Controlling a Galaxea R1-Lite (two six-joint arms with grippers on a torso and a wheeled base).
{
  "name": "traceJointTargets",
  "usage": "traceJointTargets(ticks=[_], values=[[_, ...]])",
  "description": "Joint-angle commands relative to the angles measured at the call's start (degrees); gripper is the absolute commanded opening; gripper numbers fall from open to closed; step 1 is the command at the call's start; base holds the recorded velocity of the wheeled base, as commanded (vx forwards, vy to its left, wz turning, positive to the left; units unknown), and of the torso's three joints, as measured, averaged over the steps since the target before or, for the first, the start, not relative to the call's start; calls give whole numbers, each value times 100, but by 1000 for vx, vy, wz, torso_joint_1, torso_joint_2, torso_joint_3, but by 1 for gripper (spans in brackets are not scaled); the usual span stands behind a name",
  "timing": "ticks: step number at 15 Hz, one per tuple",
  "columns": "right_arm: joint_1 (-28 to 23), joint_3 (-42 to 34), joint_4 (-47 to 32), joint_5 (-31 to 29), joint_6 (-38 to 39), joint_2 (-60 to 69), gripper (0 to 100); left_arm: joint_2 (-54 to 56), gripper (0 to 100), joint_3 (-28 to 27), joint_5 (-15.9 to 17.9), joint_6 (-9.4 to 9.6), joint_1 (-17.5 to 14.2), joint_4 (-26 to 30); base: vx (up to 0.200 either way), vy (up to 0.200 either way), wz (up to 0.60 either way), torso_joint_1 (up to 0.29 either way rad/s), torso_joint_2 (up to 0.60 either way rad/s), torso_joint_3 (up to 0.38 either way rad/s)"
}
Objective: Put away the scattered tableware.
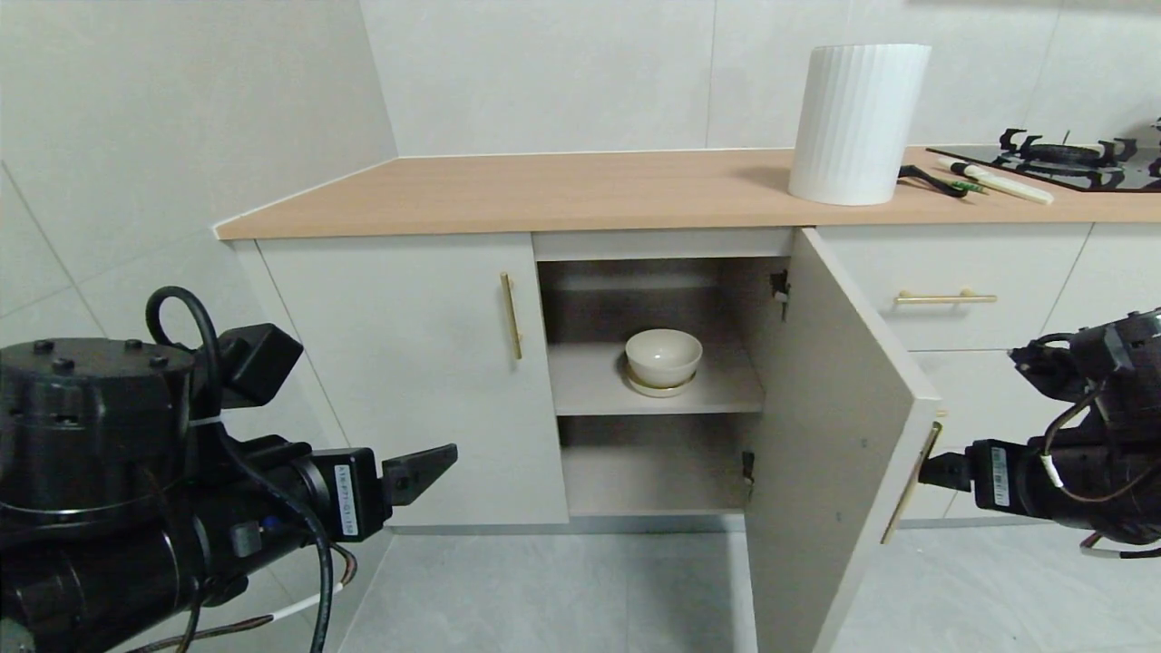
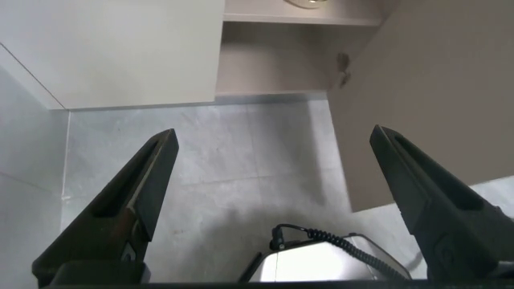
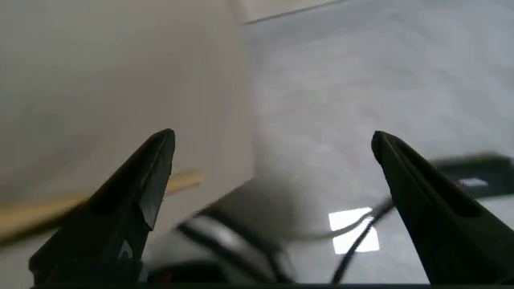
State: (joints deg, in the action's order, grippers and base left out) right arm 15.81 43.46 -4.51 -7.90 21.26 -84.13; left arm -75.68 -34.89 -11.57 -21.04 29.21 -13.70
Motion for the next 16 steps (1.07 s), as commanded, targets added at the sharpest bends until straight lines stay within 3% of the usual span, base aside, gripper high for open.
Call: traceJointTargets(ticks=[1, 7, 12, 16], values=[[440, 101, 99, 96, 18, -218, 100, 44, 100, 0, -3, 4, -3, -1, 0, 0, 0, 0, 0, 0], [1029, 743, 1515, 307, 10, -1756, 100, 44, 100, 26, -47, 109, -12, -1, 0, 0, 0, 0, 0, 0], [1100, 954, 2182, 904, 256, -1985, 100, 36, 100, 0, -161, 118, -20, -10, 0, 0, 0, 0, 0, 0], [1196, 910, 2701, 904, 300, -2371, 100, 27, 100, 17, -170, 118, -20, -10, 0, 0, 0, 0, 0, 0]])
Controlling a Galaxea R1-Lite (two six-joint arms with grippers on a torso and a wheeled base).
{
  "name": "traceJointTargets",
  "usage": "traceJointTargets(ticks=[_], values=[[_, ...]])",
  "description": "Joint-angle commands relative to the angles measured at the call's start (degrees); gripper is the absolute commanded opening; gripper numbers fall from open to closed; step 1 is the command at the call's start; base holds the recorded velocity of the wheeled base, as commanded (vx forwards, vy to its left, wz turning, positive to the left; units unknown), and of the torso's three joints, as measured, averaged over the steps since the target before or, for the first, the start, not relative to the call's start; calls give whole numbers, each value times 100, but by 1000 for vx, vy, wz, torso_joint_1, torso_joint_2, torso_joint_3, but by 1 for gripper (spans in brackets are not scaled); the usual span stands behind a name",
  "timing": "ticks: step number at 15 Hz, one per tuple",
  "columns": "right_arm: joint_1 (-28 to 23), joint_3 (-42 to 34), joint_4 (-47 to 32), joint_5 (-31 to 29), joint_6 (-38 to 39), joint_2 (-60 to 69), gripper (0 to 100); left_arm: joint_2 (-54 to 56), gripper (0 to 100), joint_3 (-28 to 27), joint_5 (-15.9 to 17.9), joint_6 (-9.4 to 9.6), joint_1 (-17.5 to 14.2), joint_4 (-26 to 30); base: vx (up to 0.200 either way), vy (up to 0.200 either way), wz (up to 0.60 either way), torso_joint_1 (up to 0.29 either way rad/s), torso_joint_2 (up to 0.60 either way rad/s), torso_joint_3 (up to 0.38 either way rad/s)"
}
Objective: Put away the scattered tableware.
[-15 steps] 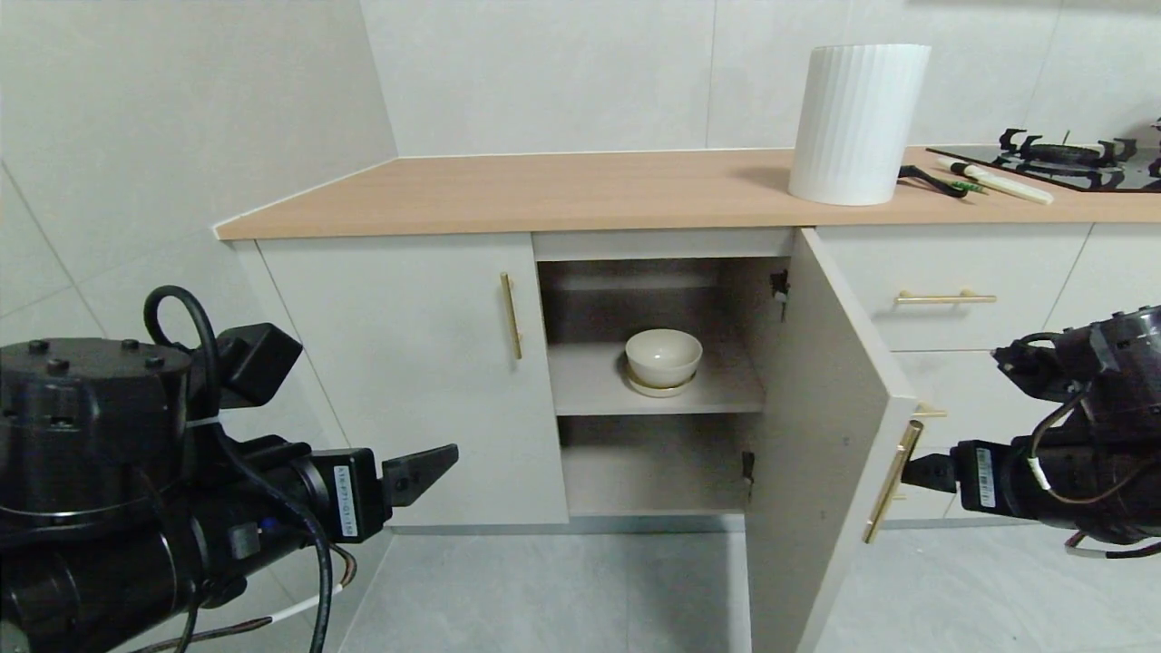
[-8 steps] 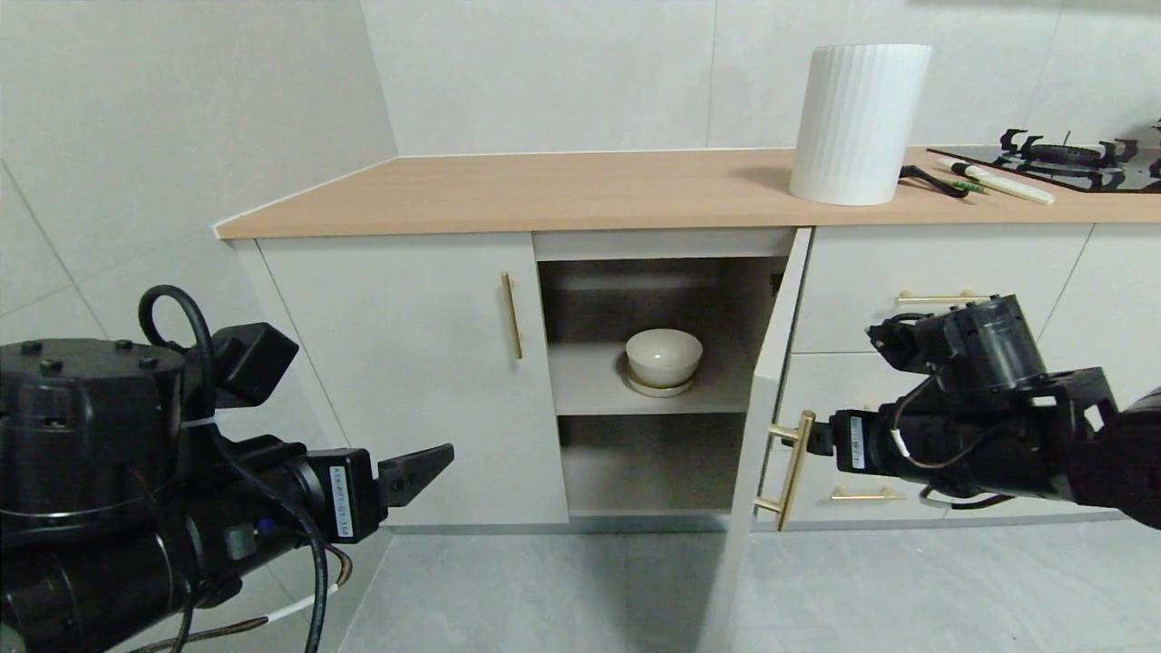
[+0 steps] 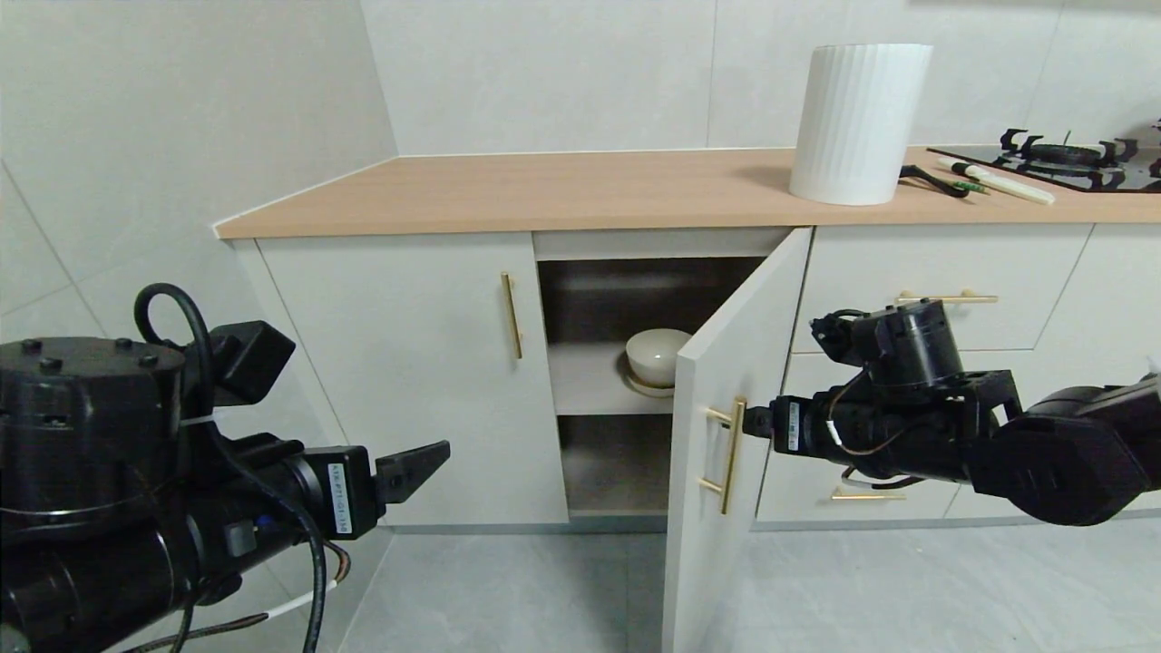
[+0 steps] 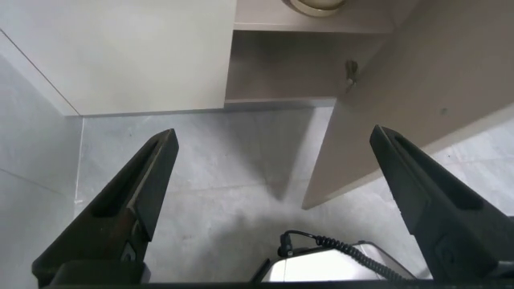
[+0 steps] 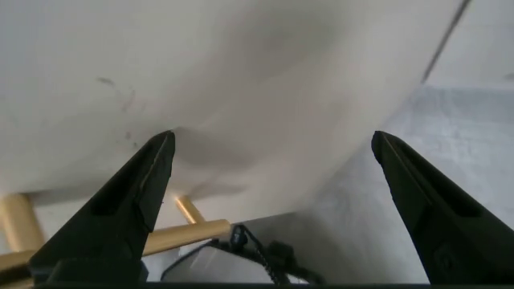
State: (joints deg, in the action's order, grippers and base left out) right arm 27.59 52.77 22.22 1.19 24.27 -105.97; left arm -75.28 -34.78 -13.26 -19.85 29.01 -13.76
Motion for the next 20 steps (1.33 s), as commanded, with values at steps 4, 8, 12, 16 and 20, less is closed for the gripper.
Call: traceJointTargets(ticks=[4, 8, 12, 16, 20], values=[[186, 31, 502, -49, 368, -679, 100, -5, 100, 15, 8, -2, -1, -4, 0, 0, 0, 0, 0, 0], [273, 251, 845, -348, 596, -1083, 100, 4, 100, 24, 8, -2, -1, 5, 0, 0, 0, 0, 0, 0], [335, 365, 1100, -471, 886, -1259, 100, 4, 100, 24, 8, -2, -1, 5, 200, 0, 0, 1, -2, 4], [344, 761, 1232, -682, 1440, -1514, 100, -13, 100, 33, 8, -2, -1, 5, 150, 0, 0, 5, 2, -2], [344, 1350, 1232, -946, 2082, -1822, 100, 22, 100, 24, 8, -10, -1, -4, 0, 0, 0, 0, 0, 0]])
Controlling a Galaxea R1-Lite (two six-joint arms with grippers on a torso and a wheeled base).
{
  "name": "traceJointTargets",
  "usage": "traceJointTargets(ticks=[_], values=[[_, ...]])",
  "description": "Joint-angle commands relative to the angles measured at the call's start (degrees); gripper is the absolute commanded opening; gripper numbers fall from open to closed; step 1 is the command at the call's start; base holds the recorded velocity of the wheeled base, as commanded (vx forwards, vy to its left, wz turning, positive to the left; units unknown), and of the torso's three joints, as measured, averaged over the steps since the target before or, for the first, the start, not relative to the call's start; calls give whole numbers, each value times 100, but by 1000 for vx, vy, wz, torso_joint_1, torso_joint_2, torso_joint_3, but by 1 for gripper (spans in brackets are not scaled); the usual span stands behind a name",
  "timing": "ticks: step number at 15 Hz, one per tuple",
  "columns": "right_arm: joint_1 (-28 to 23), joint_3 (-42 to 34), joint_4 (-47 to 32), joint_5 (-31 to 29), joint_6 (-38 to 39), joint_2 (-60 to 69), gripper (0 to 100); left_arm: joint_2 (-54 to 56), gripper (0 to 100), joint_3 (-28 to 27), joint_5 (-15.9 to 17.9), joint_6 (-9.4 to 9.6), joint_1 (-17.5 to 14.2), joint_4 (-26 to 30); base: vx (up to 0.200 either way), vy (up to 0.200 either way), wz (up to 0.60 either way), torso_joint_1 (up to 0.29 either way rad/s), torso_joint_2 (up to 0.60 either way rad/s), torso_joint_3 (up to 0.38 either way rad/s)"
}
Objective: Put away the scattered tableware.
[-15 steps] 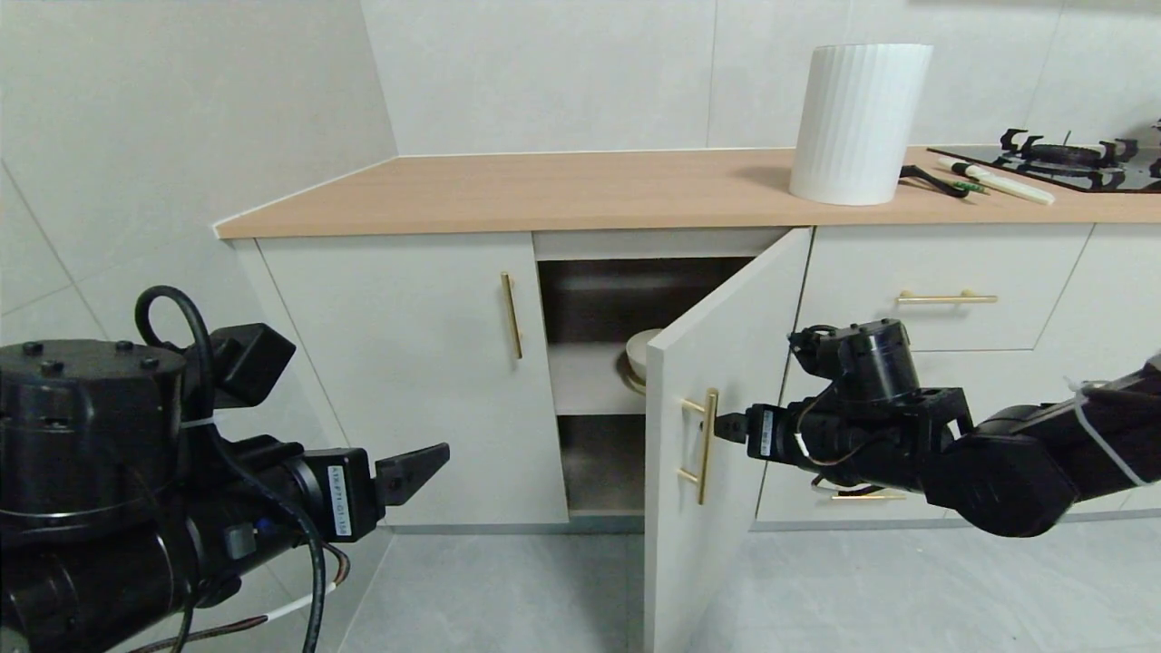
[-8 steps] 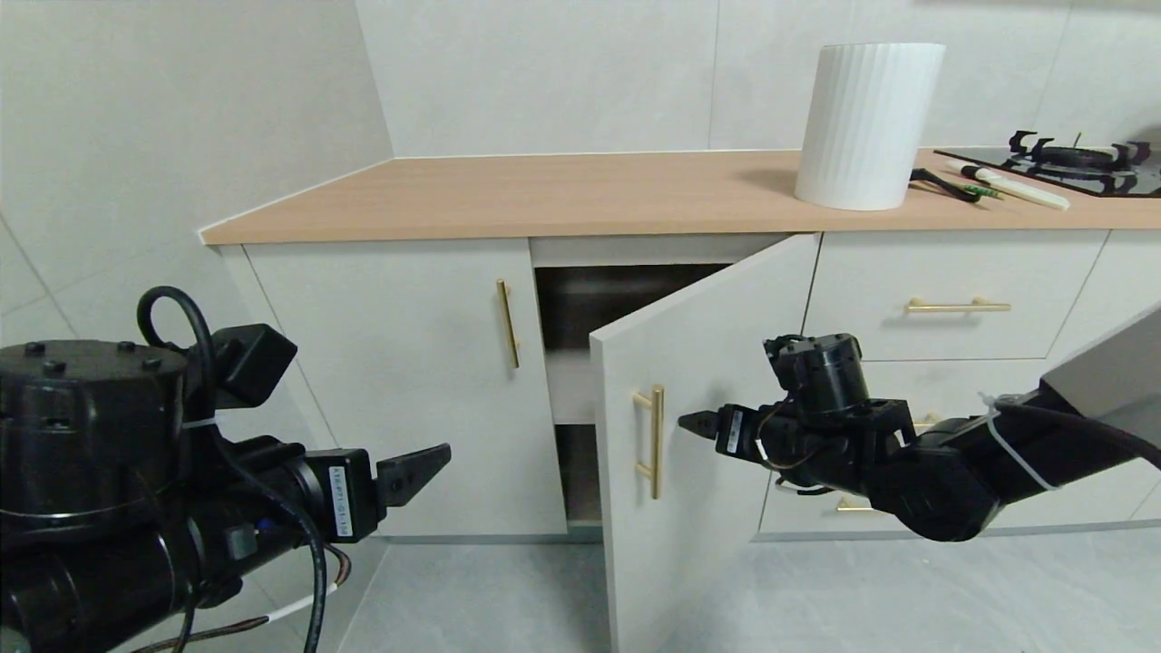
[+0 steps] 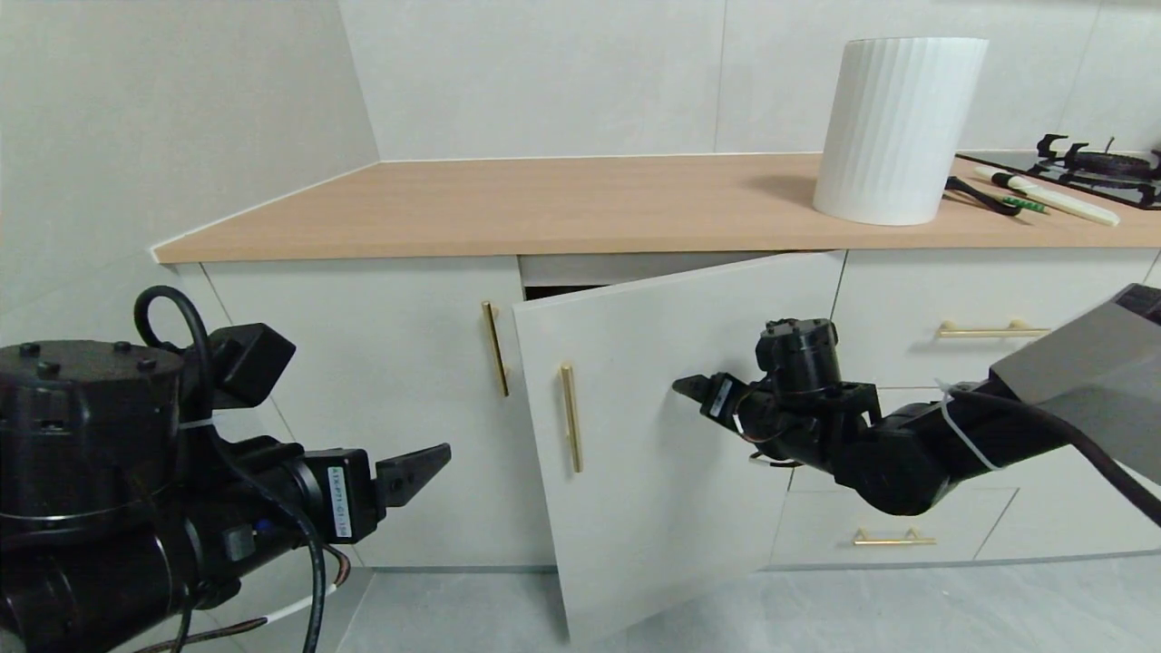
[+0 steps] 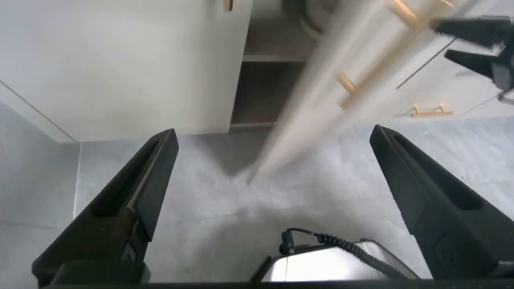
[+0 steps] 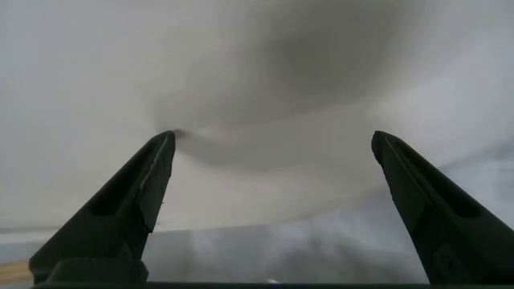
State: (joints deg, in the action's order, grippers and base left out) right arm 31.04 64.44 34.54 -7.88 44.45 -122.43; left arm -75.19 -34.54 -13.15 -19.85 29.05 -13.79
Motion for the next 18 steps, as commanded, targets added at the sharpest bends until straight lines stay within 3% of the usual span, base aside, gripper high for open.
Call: traceJointTargets(ticks=[1, 4, 9, 16, 18], values=[[-10, 306, 1, -153, 134, -264, 100, 13, 100, -1, -3, -2, -5, -1, 0, 0, 0, 0, 0, 0], [-54, 956, -8, -909, 231, -756, 100, 5, 100, -1, -3, -2, -5, -1, 0, 0, 0, 0, 0, 0], [-300, 1501, -8, -1498, 240, -1152, 100, -4, 100, 8, -3, -2, -5, -1, 0, 0, 0, 0, 0, 0], [-318, 1475, -8, -1577, 240, -1028, 100, -4, 100, 8, -3, -10, -5, -1, 0, 0, 0, 0, 0, 0], [-265, 728, -8, -1295, 205, -369, 100, 13, 100, -1, -3, -2, -5, -1, 0, 0, 0, 0, 0, 0]])
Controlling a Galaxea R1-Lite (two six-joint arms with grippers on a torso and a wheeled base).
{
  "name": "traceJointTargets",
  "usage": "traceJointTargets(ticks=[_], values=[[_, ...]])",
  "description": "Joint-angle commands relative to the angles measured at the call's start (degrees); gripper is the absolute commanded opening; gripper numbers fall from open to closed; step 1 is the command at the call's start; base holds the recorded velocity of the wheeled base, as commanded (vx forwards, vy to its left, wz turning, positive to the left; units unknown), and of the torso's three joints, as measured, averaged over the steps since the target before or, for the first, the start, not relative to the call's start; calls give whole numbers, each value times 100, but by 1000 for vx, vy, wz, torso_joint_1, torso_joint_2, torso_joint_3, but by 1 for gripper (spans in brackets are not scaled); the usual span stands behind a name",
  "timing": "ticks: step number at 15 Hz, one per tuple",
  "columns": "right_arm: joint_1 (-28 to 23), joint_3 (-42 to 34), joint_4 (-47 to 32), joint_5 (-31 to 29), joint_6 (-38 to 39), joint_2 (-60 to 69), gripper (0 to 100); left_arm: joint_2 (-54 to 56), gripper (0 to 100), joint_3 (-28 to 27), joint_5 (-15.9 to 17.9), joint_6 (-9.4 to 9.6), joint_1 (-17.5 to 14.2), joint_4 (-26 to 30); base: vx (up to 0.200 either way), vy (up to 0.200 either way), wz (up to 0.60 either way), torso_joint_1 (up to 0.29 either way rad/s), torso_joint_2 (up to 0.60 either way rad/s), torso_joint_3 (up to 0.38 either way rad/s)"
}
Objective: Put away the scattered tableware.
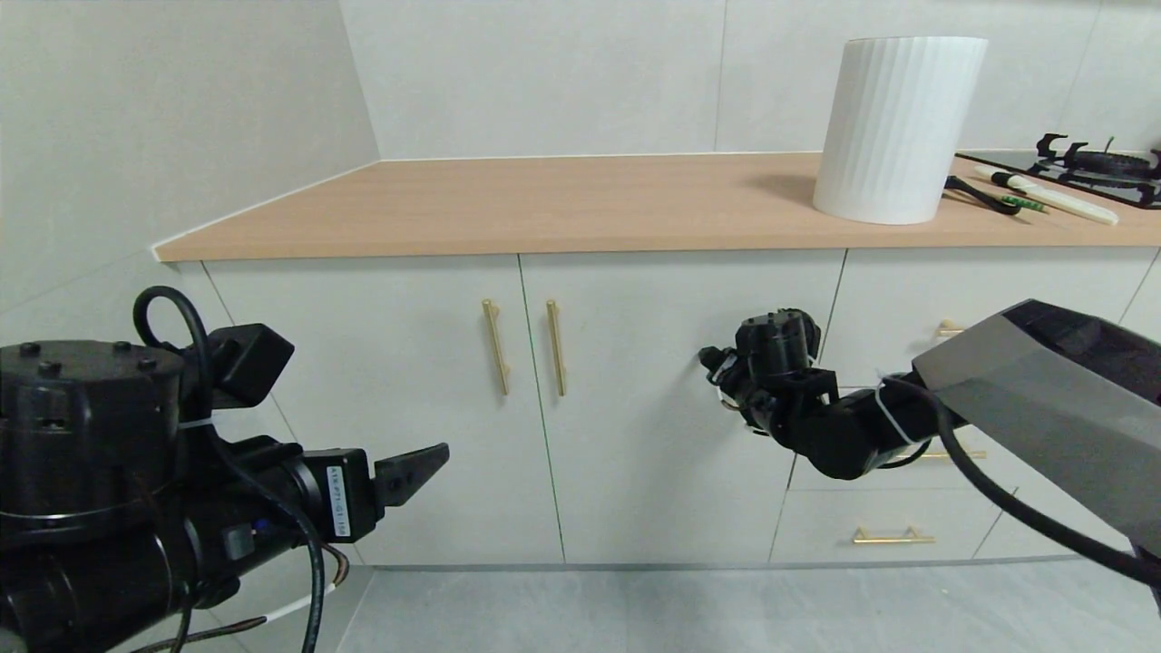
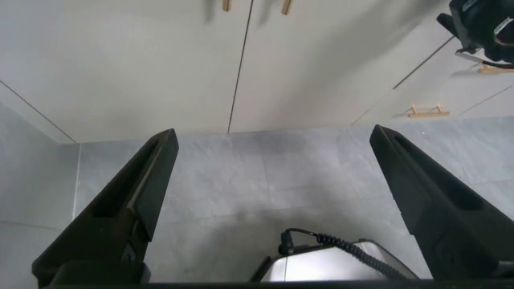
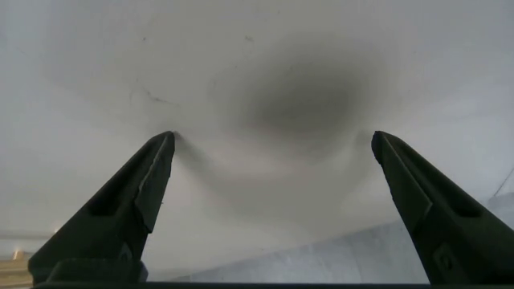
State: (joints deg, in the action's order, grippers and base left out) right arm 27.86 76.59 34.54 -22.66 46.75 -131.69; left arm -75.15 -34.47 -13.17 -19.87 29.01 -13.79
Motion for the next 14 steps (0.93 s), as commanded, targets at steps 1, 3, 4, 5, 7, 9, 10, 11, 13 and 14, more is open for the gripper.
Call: traceJointTargets(ticks=[1, 3, 4, 5, 7, 9, 10, 11, 13, 14], values=[[88, -865, 1, 588, -34, 970, 100, 27, 100, -15, -2, 1, -1, -1, 0, 0, 0, 0, 0, 0], [97, -1683, 1, 1088, -245, 1972, 100, 54, 100, 2, -11, 1, -1, -186, 0, 0, 0, 0, 0, 0], [88, -2087, 9, 1141, -535, 2447, 100, 124, 100, 11, -2, 1, -1, -282, 0, 0, 0, 0, 0, 0], [88, -2351, 62, 1194, -764, 2825, 100, 212, 100, 2, -11, 10, -1, -300, 0, 0, 0, 0, 0, 0], [88, -2852, 115, 1141, -1142, 3589, 100, 449, 100, -15, -2, 159, -89, -300, 0, 0, 0, 0, 0, 0], [53, -3493, 124, 965, -1669, 4618, 100, 713, 100, 11, -19, 458, -238, -300, 0, 0, 0, 0, 0, 0], [53, -3854, 115, 895, -1748, 5145, 100, 950, 100, 99, -11, 475, -273, -300, 0, 0, 0, 0, 0, 0], [53, -4293, 80, 807, -1889, 5743, 100, 1284, 100, 275, -2, 528, -326, -300, 0, 0, 0, 0, 0, 0], [45, -5260, 71, 588, -2548, 7149, 100, 2057, 100, 767, -2, 801, -502, -265, 0, 0, 0, 0, 0, 0], [36, -5427, 62, 544, -2689, 7430, 100, 2242, 100, 899, -2, 862, -546, -265, 0, 0, 0, 0, 0, 0]])
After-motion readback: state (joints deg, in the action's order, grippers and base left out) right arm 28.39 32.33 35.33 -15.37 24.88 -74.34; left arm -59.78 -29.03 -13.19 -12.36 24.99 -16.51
